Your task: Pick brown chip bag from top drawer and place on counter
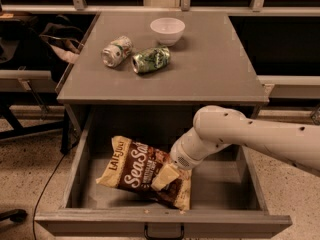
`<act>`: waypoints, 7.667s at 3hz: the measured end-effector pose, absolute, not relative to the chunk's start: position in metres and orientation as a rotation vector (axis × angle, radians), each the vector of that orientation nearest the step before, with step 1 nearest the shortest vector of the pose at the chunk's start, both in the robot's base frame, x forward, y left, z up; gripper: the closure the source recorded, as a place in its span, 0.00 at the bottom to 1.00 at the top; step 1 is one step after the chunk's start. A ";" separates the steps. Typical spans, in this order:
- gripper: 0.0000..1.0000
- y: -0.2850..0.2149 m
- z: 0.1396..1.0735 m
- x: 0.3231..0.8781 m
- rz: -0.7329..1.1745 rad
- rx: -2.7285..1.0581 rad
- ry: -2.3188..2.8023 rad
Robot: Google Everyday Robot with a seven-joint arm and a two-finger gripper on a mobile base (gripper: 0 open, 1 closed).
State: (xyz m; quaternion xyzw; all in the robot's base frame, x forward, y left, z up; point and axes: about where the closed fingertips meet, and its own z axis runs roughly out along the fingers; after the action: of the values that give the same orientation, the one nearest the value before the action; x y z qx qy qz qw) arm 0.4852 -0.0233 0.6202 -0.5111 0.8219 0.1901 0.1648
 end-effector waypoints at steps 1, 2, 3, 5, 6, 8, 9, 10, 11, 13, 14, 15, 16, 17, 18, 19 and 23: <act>0.72 -0.023 0.620 0.485 0.542 -1.456 2.342; 0.95 -0.023 0.620 0.485 0.542 -1.456 2.342; 1.00 -0.023 0.622 0.485 0.542 -1.456 2.342; 1.00 -0.030 0.695 0.455 0.572 -1.475 2.153; 1.00 -0.040 0.746 0.440 0.488 -1.430 2.069; 1.00 -0.040 0.825 0.438 0.248 -1.348 1.971; 1.00 -0.042 0.855 0.455 0.166 -1.279 1.972; 1.00 -0.042 0.855 0.455 0.166 -1.281 1.971; 1.00 -0.047 0.866 0.450 0.141 -1.258 1.965; 1.00 -0.064 0.929 0.463 0.039 -1.169 1.885; 1.00 -0.074 0.956 0.480 0.016 -1.137 1.856; 1.00 -0.073 0.998 0.521 -0.024 -1.129 1.823; 1.00 -0.073 0.998 0.521 -0.024 -1.129 1.823; 1.00 -0.072 0.999 0.519 -0.018 -1.105 1.813; 1.00 -0.082 0.998 0.529 -0.021 -1.051 1.829; 1.00 -0.093 0.997 0.550 -0.023 -1.028 1.850; 1.00 -0.137 0.972 0.611 -0.029 -0.922 1.990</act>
Offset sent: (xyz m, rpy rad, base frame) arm 0.0000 0.0000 0.0000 0.0000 0.0000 0.0000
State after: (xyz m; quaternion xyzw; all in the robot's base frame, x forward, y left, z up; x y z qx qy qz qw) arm 0.6107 -0.1371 0.9722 -0.3741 0.8072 -0.0118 0.4565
